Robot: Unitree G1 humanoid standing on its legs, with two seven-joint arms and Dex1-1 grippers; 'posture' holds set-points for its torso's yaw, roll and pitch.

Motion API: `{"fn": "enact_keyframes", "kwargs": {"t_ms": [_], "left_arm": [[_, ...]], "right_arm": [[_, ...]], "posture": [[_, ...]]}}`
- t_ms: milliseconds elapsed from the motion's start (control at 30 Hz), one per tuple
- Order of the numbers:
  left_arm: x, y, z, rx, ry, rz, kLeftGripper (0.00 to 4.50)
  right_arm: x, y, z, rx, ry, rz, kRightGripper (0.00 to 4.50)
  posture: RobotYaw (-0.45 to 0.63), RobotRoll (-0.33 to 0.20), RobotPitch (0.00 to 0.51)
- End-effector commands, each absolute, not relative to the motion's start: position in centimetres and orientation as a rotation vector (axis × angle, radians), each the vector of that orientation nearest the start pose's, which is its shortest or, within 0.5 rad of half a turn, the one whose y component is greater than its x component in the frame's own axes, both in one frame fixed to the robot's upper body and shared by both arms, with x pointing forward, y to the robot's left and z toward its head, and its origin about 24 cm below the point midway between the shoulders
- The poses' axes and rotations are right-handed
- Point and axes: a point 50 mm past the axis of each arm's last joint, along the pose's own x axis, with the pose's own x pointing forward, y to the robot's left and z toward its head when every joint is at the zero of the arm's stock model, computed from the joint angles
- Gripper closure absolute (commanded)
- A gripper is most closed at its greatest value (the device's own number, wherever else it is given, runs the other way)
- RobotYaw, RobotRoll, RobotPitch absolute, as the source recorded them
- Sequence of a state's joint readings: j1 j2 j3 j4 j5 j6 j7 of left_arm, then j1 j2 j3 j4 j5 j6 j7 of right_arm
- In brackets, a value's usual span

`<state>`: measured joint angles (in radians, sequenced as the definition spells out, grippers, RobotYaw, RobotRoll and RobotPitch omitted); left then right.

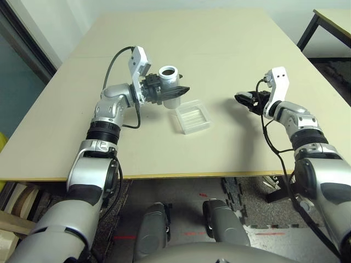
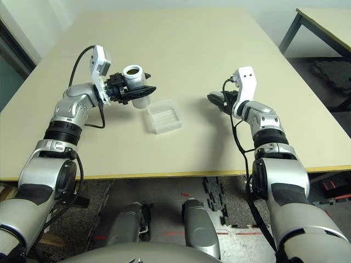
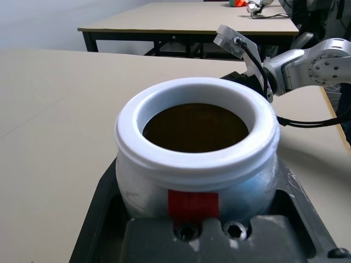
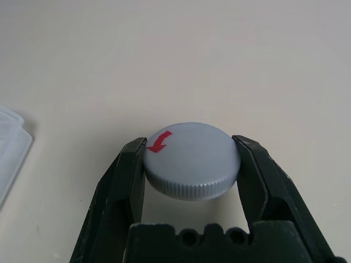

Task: Pour the medicine from the bottle into the box.

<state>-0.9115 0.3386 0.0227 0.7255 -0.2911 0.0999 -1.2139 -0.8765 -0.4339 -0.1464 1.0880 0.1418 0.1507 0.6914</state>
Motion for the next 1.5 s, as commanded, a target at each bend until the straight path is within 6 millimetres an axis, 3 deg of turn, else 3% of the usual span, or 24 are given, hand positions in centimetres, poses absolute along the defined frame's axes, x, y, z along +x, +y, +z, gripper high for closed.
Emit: {"fn": "enact_keyframes", "kwargs": {"t_ms": [33, 133, 333, 767, 1100, 1500], "left_arm": [[37.1, 14.9, 17.3, 0.085, -0.068, -1.180, 1.82], [37.2, 15.0, 17.4, 0.091, -0.066, -1.172, 1.82], [37.3, 15.2, 17.5, 0.098, -0.061, -1.156, 1.82], [37.9, 16.0, 17.7, 0.128, -0.047, -1.083, 1.82], [38.3, 16.5, 17.9, 0.174, -0.041, -1.028, 1.82], [39.7, 16.0, 19.6, 0.384, -0.031, -0.940, 1.82]], "right_arm": [[37.6, -23.5, 8.7, 0.014, 0.335, 0.408, 1.92], [37.7, -23.4, 8.7, 0.010, 0.335, 0.402, 1.92], [38.0, -23.2, 9.4, -0.025, 0.282, 0.420, 0.01], [37.7, -22.4, 14.2, -0.198, 0.131, 0.795, 0.00], [36.7, -22.4, 13.9, -0.252, 0.149, 0.905, 0.00], [35.5, -22.3, 12.7, -0.294, 0.248, 1.045, 0.00]], "posture": [[-0.19, 0.000, 0.047], [-0.19, 0.000, 0.047], [-0.19, 0.000, 0.049], [-0.19, 0.000, 0.061], [-0.18, 0.000, 0.077], [-0.16, 0.000, 0.112]]}}
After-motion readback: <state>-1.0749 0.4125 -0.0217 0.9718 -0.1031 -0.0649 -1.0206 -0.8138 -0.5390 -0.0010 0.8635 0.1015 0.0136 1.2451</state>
